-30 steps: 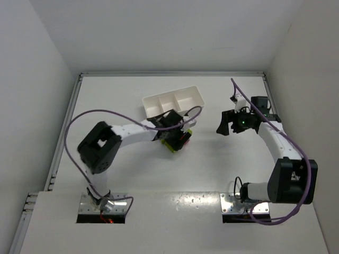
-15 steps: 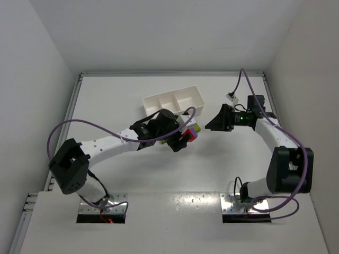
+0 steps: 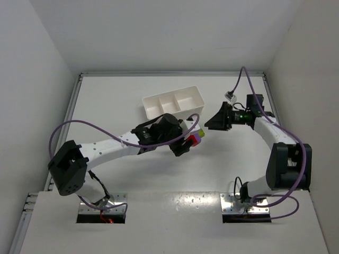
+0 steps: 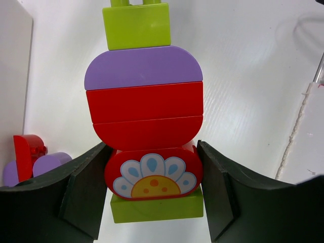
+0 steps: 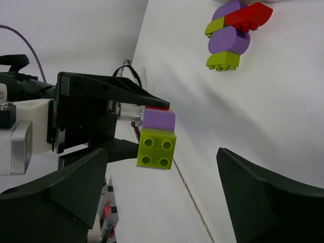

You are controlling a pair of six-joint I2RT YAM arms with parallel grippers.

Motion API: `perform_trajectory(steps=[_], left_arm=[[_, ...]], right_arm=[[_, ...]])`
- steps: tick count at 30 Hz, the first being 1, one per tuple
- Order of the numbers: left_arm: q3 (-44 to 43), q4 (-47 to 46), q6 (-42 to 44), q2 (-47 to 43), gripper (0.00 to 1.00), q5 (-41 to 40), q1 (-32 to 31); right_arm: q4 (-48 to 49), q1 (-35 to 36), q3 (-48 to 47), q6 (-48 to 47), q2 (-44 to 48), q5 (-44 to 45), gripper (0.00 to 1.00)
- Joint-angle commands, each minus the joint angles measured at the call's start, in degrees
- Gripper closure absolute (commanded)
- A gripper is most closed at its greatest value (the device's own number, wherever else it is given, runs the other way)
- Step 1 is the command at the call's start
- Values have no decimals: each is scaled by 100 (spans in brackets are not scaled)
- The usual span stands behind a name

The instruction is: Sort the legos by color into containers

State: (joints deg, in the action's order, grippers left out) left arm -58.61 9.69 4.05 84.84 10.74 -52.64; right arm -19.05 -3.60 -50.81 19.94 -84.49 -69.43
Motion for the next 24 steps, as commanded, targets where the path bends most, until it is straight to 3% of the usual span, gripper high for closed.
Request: perform_trajectory(steps=[1,5,15,24], left_arm=[[-124,-380,78,-257,59,-37,-106],[-229,-380,78,-187,60,-230,-167],[-353,-565,78,-2,60,-336,-167],[-406,-618,25,103,61,-336,-220]], right_arm=[[200,87,-158,-8,-24,-220,12],[200,210,-44,-61,-24,-343,23],[252,421,255,-61,29,-458,27],[481,474,27,106,-138,-458,51]])
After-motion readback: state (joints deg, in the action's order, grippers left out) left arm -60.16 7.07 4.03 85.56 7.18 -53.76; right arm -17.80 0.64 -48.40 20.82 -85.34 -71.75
